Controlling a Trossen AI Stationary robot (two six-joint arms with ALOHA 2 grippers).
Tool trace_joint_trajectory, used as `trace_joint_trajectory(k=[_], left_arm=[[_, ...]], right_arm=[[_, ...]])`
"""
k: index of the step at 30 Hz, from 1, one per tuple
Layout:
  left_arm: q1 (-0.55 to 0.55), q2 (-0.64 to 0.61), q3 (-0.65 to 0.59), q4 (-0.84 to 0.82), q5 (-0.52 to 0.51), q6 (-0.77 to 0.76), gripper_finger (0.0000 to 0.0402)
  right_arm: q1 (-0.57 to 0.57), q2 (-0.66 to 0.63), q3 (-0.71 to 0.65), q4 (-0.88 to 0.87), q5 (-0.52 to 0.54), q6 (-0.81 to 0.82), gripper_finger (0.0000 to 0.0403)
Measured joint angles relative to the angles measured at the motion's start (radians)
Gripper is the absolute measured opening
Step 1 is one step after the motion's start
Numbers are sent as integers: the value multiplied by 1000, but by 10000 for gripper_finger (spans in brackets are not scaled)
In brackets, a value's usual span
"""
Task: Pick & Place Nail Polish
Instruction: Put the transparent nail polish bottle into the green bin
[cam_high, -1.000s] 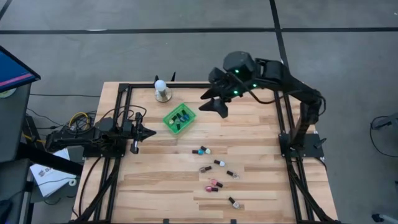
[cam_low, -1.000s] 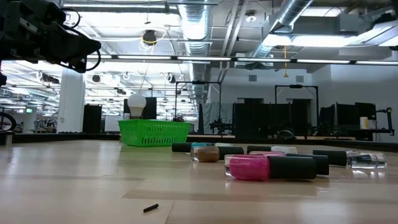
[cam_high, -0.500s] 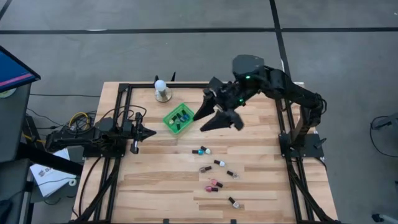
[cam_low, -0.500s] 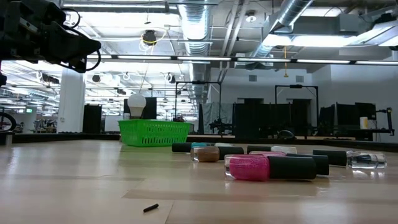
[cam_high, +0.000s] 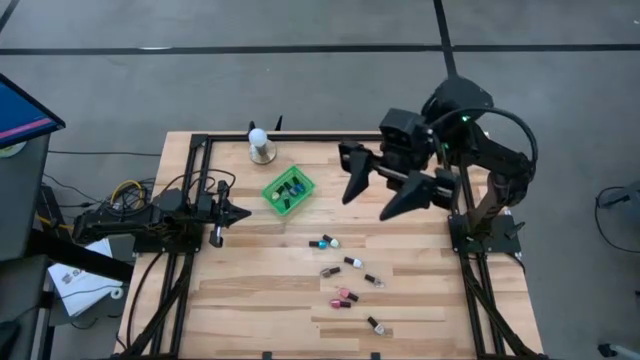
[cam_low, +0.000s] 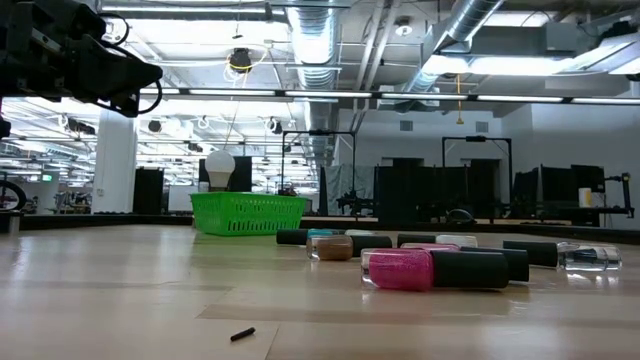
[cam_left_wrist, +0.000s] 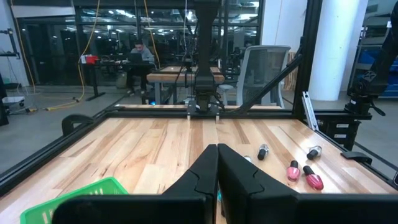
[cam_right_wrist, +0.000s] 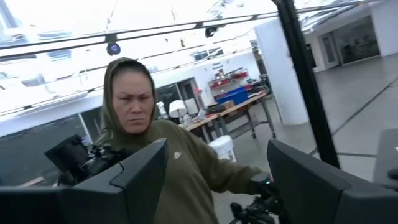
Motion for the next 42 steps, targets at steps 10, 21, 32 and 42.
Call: trace_joint_trajectory(k=[10,21,32,42], left_arm=[[0,0,0,0,0,0,2],[0,0,0,0,0,0,2],[0,0,0,0,0,0,2],[0,0,0,10,0,0,2]], right_arm=[[39,0,0,-70,-1,-1,265],[99,10,0,-836,312,-195,265],[193,196,-1,-1330,750,-34,265],[250,369,-2,-1337,762,-9,265]])
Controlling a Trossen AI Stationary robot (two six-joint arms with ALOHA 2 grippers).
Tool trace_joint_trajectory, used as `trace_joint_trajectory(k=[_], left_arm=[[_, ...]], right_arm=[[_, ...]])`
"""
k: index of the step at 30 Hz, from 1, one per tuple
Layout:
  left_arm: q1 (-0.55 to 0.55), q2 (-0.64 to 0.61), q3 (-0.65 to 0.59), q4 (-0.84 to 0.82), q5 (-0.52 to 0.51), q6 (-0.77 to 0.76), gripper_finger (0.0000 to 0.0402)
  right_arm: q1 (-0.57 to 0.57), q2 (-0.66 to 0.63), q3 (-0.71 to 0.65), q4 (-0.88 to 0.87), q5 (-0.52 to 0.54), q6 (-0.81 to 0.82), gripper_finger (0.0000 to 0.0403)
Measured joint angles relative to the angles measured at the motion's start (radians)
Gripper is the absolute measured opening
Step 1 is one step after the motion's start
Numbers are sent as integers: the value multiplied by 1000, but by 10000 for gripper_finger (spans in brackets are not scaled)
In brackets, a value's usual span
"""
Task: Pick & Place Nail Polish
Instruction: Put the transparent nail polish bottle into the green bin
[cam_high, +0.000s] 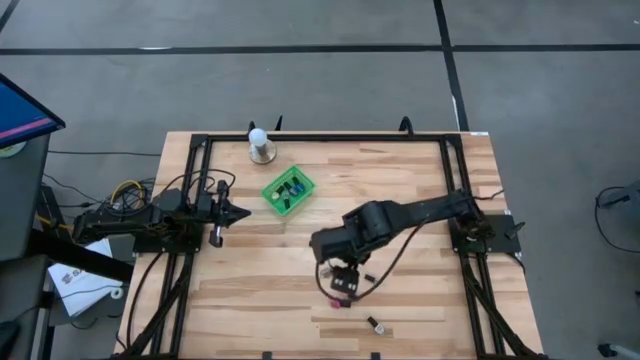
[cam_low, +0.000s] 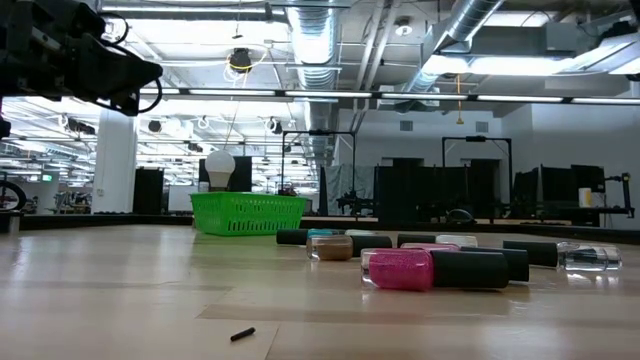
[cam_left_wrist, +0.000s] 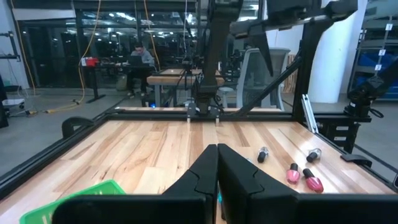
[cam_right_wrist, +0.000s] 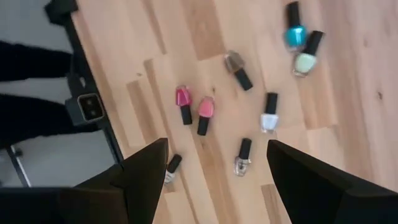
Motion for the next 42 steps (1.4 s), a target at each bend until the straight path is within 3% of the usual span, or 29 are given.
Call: trace_joint_trajectory(k=[5,11,17,22,29,35,38,42], left_arm=[[0,0,0,8,0,0,2],[0,0,0,15,0,0,2],[0,0,0,19,0,0,2],[0,0,0,22,0,0,2],[0,0,0,23,0,0,2],[0,0,0,25,0,0,2],[0,0,0,27,0,0,2],[0,0,0,29,0,0,2]], right_arm=[[12,0,-89,6,35,46,265],[68,-71,-379,71,23,108,265],[104,-126,-715,359,-66,208,265],[105,-139,-905,560,-90,269,265],[88,-135,-1049,651,-53,298,265],[90,-137,-1091,726,-36,316,259],[89,-136,-1092,719,-35,316,230],[84,-135,-1093,709,-34,315,162]])
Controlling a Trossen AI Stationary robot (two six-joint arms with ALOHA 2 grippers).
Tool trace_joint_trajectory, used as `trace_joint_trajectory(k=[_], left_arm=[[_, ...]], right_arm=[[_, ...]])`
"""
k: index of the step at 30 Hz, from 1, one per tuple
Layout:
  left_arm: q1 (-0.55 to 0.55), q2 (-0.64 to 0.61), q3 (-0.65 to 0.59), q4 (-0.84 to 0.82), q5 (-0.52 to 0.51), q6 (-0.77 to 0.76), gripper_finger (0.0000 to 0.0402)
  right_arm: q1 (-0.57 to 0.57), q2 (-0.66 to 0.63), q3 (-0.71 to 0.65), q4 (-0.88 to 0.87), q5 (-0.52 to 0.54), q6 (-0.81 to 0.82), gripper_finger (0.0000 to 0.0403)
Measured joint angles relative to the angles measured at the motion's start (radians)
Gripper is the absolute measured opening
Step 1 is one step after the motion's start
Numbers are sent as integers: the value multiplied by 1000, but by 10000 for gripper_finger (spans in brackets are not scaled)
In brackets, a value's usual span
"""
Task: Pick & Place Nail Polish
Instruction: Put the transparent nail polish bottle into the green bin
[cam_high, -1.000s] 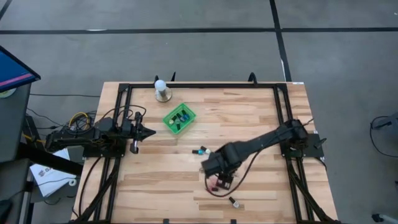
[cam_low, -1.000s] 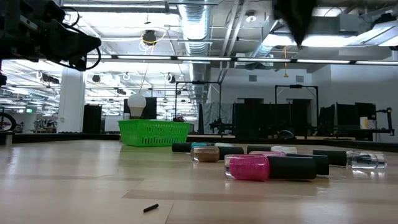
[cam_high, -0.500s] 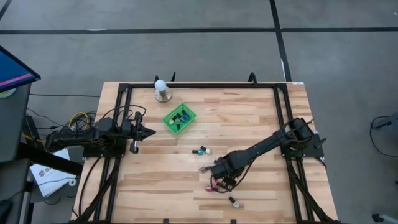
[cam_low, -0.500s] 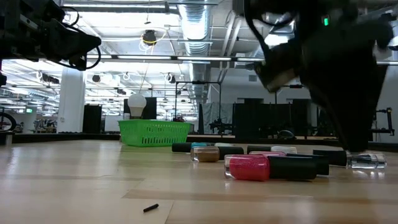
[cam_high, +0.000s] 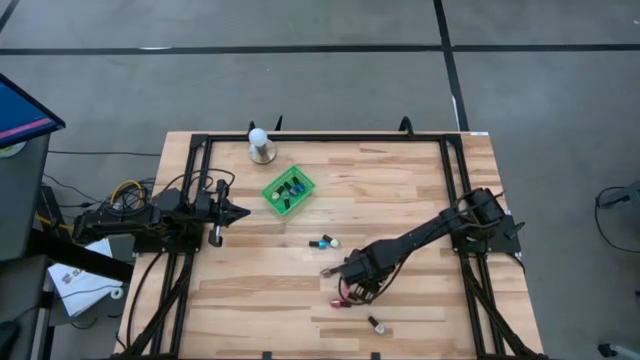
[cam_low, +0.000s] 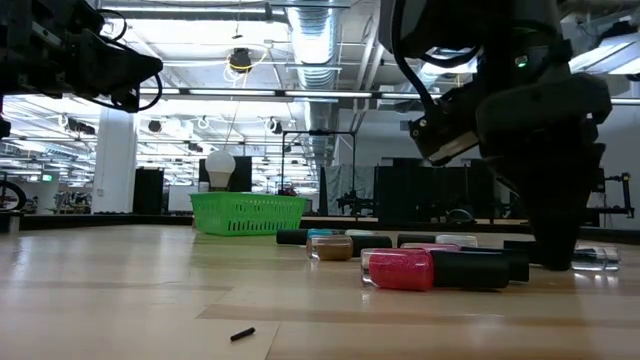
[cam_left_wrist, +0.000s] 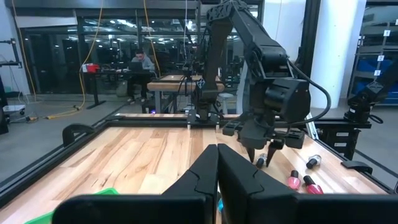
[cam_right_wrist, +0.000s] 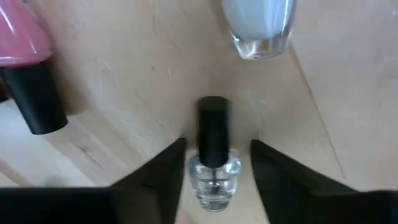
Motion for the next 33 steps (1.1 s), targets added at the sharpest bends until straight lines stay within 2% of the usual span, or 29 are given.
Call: trace_joint_trajectory(k=[5,7,15,24,28,33], left_arm=[[0,0,0,1,0,0,2],[0,0,0,2,0,0,2],[0,0,0,7,0,0,2],[0,0,0,10,0,0,2],[0,0,0,14,0,0,2],[0,0,0,14,0,0,2]], right_arm=[[-4,2,0,8,-4,-2,70],[-4,2,0,8,-4,-3,46],[0,-35,-6,16,-1,-3,44],[-17,-159,-5,-15,21,31,44],[-58,-240,-4,-13,62,30,44],[-166,-324,-3,46,129,-13,44]])
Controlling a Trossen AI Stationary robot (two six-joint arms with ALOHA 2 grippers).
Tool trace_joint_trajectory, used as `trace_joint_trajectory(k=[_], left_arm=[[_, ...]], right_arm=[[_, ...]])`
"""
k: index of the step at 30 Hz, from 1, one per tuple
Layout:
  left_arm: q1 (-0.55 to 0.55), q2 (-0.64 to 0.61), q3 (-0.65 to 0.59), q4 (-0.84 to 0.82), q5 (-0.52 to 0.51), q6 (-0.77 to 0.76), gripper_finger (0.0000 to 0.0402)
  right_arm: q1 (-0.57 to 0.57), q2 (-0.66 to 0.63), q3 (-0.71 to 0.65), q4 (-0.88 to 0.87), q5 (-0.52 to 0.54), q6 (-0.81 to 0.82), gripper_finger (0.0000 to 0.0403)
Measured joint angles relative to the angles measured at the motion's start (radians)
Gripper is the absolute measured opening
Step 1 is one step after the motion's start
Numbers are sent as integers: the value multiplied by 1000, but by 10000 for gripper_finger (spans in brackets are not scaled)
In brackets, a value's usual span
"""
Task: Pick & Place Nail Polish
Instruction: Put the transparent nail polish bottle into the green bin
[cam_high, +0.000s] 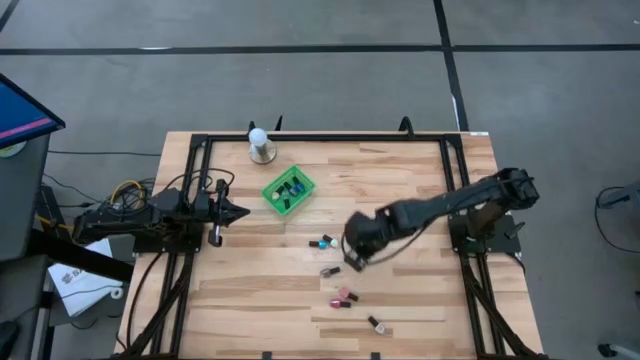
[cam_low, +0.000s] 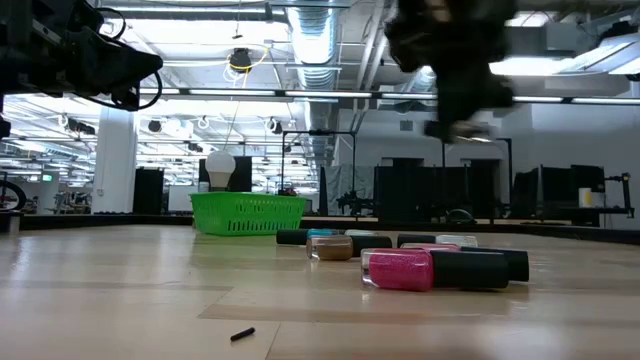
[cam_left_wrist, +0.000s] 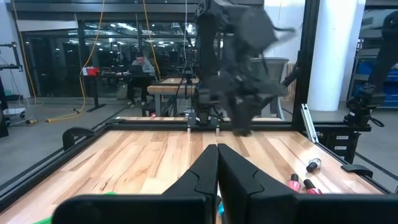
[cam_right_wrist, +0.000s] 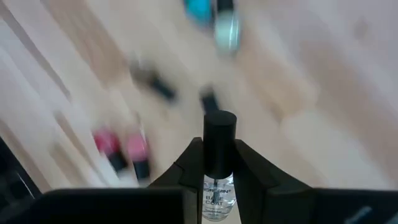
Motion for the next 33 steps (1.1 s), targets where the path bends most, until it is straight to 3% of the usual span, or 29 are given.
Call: trace_joint_trajectory(k=[5,10,18,29,33], left_arm=[[0,0,0,0,0,0,2],[0,0,0,0,0,0,2],[0,0,0,13,0,0,2],[0,0,0,26,0,0,2],[0,0,0,31,0,0,2]], right_arm=[[-132,-12,1,151,8,-113,44],[-254,64,33,329,5,-223,44],[-375,326,341,426,4,-365,44],[-415,731,974,76,-2,-536,44],[-413,838,1103,-12,-4,-570,44]])
